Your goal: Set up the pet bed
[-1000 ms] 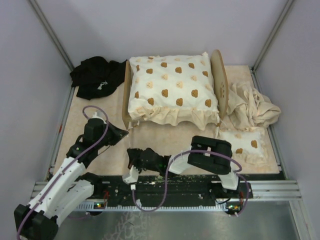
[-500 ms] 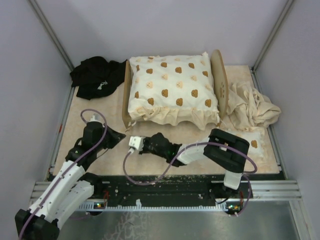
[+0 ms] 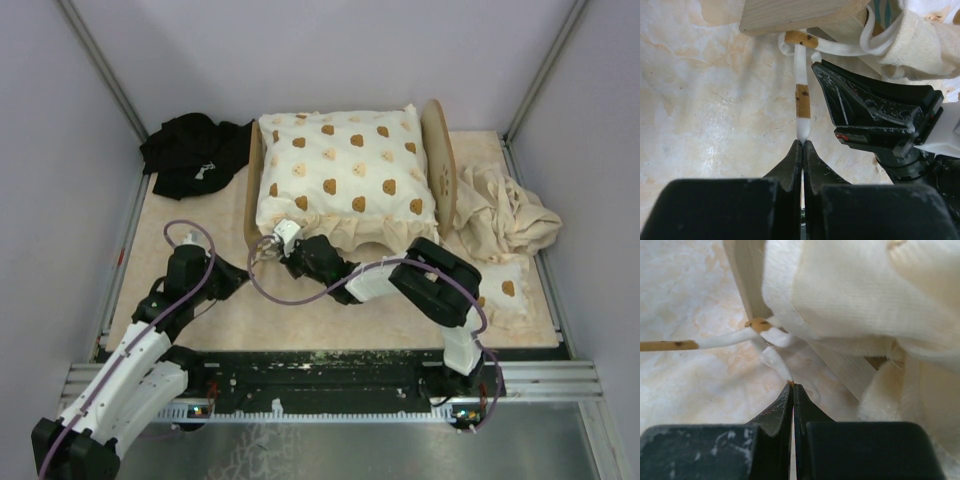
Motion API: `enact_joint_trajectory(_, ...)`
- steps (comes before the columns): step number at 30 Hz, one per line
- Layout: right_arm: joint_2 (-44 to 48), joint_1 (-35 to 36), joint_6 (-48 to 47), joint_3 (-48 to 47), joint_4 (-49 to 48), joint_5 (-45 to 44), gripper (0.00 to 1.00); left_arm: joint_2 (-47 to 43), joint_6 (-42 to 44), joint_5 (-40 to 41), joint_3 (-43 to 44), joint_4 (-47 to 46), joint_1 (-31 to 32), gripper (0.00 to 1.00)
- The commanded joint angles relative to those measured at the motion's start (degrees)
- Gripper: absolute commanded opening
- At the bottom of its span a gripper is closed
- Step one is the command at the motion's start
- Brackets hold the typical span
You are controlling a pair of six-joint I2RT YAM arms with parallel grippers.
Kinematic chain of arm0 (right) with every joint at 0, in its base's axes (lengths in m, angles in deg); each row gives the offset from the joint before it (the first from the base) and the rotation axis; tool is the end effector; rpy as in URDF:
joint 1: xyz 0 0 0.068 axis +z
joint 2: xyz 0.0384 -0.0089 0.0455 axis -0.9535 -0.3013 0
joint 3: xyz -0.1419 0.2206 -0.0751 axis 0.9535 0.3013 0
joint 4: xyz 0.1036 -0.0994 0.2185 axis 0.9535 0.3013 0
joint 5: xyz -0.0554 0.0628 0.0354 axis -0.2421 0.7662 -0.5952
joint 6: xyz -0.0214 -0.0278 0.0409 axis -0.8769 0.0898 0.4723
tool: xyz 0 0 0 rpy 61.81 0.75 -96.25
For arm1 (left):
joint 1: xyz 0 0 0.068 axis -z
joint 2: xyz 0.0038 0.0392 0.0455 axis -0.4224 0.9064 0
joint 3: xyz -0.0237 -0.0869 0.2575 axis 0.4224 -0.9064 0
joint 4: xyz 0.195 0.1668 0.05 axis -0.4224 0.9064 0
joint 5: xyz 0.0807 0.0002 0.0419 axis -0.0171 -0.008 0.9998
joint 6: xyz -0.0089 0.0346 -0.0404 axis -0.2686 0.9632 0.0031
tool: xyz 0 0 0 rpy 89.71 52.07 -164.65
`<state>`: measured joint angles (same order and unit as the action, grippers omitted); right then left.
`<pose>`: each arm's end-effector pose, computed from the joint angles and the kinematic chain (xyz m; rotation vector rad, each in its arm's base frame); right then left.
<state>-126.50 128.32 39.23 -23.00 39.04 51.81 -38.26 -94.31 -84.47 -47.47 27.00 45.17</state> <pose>0.2248 0.3292 0.1579 -0.9217 1.6524 0.5896 0.1461 -0.0561 0.2264 -0.6562 2.2072 -0.7933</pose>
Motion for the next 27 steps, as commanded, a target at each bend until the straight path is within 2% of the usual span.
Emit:
enact_joint_trajectory(1,-1.6,0.2,5.6,-2.4,-7.6,-5.7,0.00,-0.3,-0.1,-0.9,-0.5,-0.7,-0.3,0.00)
enact_joint_trajectory(5,-1.6,0.1,7.5,-2.0,-10.6,-8.8,0.00,-0.5,-0.1,-1.2,-1.2,-0.7,-0.3,0.00)
enact_joint_trajectory(12,-2.8,0.1,3.3,0.5,-20.6,-7.5,0.00,-0.7,0.2,-1.3,-1.5,0.1,-0.3,0.00)
enact_joint_trajectory(23,-5.2,-1.0,-10.8,2.3,-31.1,5.0,0.00,-0.8,1.2,-1.2,-3.9,1.6,-0.3,0.00)
enact_joint_trajectory(27,-4.0,-2.0,-12.9,2.1,-31.8,8.4,0.00,-0.7,1.9,-0.7,-3.0,0.5,-0.3,0.30)
